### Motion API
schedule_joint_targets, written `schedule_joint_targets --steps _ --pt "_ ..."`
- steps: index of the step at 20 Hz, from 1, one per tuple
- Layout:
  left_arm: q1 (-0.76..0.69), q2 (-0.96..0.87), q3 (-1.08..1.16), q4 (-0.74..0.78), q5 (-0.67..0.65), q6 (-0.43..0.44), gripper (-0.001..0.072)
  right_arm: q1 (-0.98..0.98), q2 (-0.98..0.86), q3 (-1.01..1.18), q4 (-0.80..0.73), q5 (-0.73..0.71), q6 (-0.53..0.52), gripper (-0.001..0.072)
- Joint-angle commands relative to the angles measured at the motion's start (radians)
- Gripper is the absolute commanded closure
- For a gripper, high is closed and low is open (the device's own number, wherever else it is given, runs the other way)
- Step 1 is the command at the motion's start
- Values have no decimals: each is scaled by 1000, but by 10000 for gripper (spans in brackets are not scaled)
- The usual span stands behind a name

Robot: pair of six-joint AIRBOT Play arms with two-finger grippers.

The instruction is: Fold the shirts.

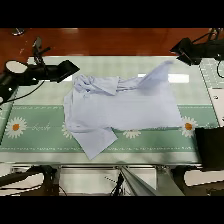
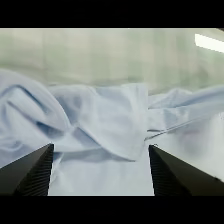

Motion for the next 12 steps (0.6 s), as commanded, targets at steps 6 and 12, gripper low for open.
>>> schedule_joint_targets --steps 6,12 --pt "463 39 -120 245 -678 7 7 -223 162 -241 -319 367 -41 85" --pt "616 163 -568 65 -519 53 9 -240 555 -955 17 34 -139 85"
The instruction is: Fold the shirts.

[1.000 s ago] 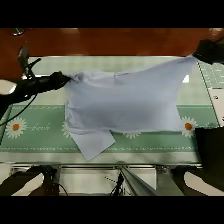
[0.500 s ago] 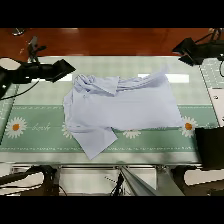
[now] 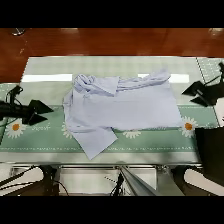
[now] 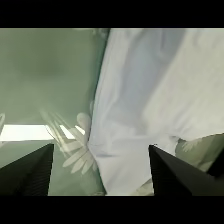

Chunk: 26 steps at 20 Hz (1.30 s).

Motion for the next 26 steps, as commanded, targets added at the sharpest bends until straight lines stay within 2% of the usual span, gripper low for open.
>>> schedule_joint_targets --steps 1,5,13,14,15,16,20,22,26 --pt "52 45 -201 -121 81 50 9 -13 195 -333 190 -116 -82 86" --pt "-47 43 -272 -153 203 64 9 -13 289 -411 240 -104 -105 86" --pt "-305 5 -271 -203 309 64 10 -35 303 -407 246 -106 -91 86" --pt "-323 -1 -270 -203 311 65 29 -71 303 -397 238 -105 -91 86" --pt "-326 -2 -269 -203 308 77 307 -126 303 -387 223 -101 -90 87" --pt "-321 -2 -266 -203 294 101 696 -185 303 -384 197 -91 -88 87" --pt "-290 -1 -220 -208 239 120 685 -314 303 -448 -32 -2 -32 87" --pt "-291 -1 -204 -220 239 120 685 -309 303 -510 -14 -15 -41 88" --pt "-291 -1 -203 -253 239 120 685 -244 272 -510 35 -129 -39 95"
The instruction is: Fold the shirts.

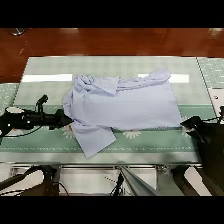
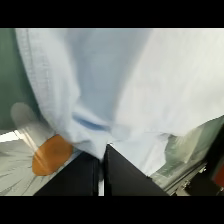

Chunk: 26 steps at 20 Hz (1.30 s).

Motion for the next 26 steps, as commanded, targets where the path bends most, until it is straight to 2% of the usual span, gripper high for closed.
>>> schedule_joint_targets --steps 1,4,7,12,14,16,17,18,19,20,22,24,26 --pt "1 0 6 -22 -7 3 685 18 -51 -1 44 -78 4 95" --pt "1 0 6 -22 -6 3 684 23 -180 73 121 -76 -52 95" --pt "1 0 6 -22 -6 3 684 24 -294 124 157 -60 -66 95" --pt "1 0 6 -22 4 3 685 24 -350 124 300 -50 -157 97" --pt "1 0 6 -26 4 3 684 24 -350 124 338 -47 -184 121" --pt "1 0 6 -30 5 3 684 32 -350 124 330 -44 -190 262" --pt "1 0 6 -30 5 3 684 50 -350 124 323 -47 -190 271" --pt "1 0 6 -30 4 3 685 77 -350 124 322 -54 -190 335" --pt "1 0 6 -30 5 3 684 109 -350 124 319 -62 -199 473" --pt "1 0 6 -30 4 3 684 145 -350 125 319 -71 -221 679" --pt "17 3 31 -93 -56 13 684 198 -350 184 308 -30 -216 688" --pt "72 32 134 -315 -193 137 685 240 -340 350 287 69 -170 689" --pt "122 77 300 -486 -224 138 685 285 -305 593 239 99 -81 689"
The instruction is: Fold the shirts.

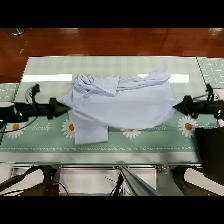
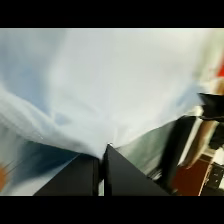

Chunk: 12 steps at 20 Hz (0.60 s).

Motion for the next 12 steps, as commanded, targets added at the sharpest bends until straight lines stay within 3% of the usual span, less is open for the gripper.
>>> schedule_joint_targets --steps 1,3,5,7,9,12 --pt "73 66 261 -311 -86 54 686 84 42 369 -70 75 128 689" --pt "93 108 504 -349 -35 26 686 108 55 666 -98 87 187 689" --pt "106 150 754 -284 9 -65 686 107 65 938 -160 169 259 689" --pt "117 194 995 -55 23 -172 686 107 120 1144 -253 209 297 688" --pt "117 245 1191 293 -11 -340 686 107 216 1225 -282 238 327 688" --pt "117 340 1355 607 -74 -444 686 107 398 1225 -338 274 325 688"
